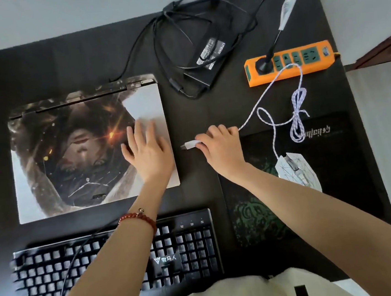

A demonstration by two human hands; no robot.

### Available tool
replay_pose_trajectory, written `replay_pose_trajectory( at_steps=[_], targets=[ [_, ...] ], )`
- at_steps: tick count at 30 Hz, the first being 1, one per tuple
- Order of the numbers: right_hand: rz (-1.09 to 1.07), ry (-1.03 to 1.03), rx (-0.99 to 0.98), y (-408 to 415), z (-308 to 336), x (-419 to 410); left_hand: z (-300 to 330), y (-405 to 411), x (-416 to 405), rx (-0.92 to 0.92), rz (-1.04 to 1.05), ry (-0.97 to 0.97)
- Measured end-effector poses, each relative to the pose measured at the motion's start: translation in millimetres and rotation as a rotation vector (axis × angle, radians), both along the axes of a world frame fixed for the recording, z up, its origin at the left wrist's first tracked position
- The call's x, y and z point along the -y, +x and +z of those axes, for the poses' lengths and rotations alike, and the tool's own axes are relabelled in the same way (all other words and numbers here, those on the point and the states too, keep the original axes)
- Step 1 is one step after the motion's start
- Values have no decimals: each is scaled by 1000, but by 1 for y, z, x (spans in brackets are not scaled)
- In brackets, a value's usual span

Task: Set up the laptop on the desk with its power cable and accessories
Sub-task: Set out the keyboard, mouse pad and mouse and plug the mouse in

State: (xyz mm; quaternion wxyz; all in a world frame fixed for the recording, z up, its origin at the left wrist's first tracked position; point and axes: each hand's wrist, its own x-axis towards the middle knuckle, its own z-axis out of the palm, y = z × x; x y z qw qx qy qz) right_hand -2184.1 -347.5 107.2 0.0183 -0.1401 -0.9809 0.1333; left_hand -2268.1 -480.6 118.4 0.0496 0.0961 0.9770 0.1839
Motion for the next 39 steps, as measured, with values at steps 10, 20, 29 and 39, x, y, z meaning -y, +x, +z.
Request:
replay_pose_trajectory(
  at_steps=[10,20,29,39],
  targets=[
    [107,-53,-179,-13,-17,1,-19,-3,-14,-141,125,-94],
    [71,-109,-219,-29,-20,1,-17,-5,-9,-133,161,7],
    [-3,-72,-263,-45,-19,-3,-16,-2,-8,-131,134,-32],
    [66,-46,-299,-51,-22,-5,-15,-2,-10,-141,140,-32]
  ],
)
